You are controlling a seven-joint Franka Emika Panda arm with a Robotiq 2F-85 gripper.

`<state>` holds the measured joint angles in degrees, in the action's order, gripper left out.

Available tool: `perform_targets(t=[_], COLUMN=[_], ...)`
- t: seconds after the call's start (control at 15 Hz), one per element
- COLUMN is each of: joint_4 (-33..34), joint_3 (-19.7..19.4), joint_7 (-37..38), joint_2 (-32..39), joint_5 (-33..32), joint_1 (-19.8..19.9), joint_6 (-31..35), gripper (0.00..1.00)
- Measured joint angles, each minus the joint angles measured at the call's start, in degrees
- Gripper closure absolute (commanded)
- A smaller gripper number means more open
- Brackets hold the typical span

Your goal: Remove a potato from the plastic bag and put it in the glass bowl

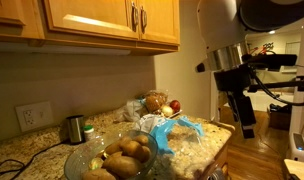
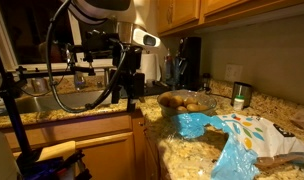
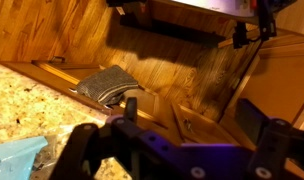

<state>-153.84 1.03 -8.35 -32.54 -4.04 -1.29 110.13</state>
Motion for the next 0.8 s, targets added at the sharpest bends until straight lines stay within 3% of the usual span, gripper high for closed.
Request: perform_targets(t=[0.47,0.8], joint_4=[0.33,2.64], joint_3=[-0.15,-1.07], joint_7=[-0.03,-0.03], joint_2=[0.94,5.49], joint_5=[-1.32,-3.89], joint_1=[0.09,1.15], joint_6=[4.36,10.41], gripper=[0.00,0.00])
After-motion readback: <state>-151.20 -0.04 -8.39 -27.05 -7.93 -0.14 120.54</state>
